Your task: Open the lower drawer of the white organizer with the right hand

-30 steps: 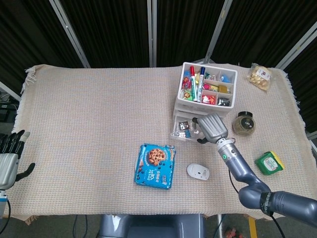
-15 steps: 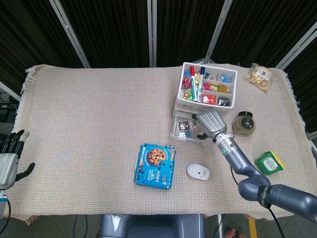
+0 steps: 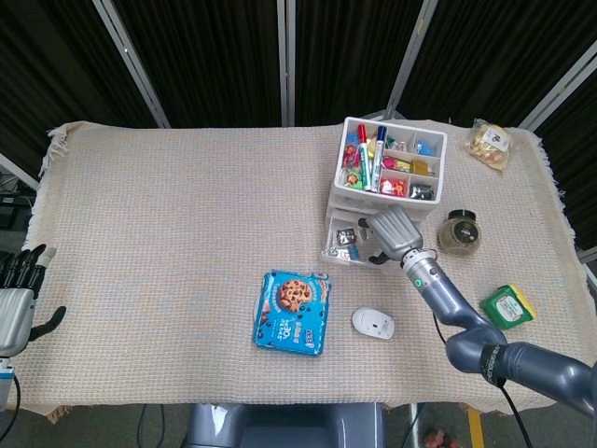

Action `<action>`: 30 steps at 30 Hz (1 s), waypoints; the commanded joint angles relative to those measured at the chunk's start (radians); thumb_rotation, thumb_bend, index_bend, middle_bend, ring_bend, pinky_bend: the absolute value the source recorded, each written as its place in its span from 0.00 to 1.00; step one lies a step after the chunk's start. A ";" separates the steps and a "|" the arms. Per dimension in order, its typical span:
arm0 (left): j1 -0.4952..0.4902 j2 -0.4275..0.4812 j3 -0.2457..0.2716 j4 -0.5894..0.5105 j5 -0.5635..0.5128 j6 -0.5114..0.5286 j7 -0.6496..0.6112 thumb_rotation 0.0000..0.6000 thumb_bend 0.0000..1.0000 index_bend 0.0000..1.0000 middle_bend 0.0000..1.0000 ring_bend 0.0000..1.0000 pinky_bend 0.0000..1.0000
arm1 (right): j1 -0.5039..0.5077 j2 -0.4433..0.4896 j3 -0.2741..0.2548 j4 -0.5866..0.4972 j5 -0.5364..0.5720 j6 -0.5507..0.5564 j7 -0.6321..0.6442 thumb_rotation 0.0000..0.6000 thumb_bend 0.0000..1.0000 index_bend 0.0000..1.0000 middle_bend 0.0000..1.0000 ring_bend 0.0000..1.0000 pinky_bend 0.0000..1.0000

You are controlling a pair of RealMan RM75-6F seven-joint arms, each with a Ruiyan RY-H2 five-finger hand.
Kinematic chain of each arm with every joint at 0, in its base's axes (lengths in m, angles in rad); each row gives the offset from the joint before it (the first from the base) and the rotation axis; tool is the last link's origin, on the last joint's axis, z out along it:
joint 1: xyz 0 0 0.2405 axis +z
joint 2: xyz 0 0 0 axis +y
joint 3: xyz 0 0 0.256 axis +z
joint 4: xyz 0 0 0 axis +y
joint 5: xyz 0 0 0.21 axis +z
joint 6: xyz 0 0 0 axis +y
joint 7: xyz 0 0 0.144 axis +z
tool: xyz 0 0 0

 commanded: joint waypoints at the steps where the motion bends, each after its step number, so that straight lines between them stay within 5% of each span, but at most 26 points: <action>1: -0.001 0.000 -0.001 0.000 -0.001 -0.001 0.000 1.00 0.32 0.04 0.00 0.00 0.00 | 0.006 -0.012 -0.007 0.022 0.003 -0.016 0.010 1.00 0.00 0.55 1.00 1.00 0.66; 30: 0.000 0.001 0.000 -0.001 0.000 -0.001 -0.003 1.00 0.32 0.04 0.00 0.00 0.00 | 0.036 -0.006 -0.039 0.029 0.078 -0.060 -0.076 1.00 0.00 0.50 1.00 1.00 0.66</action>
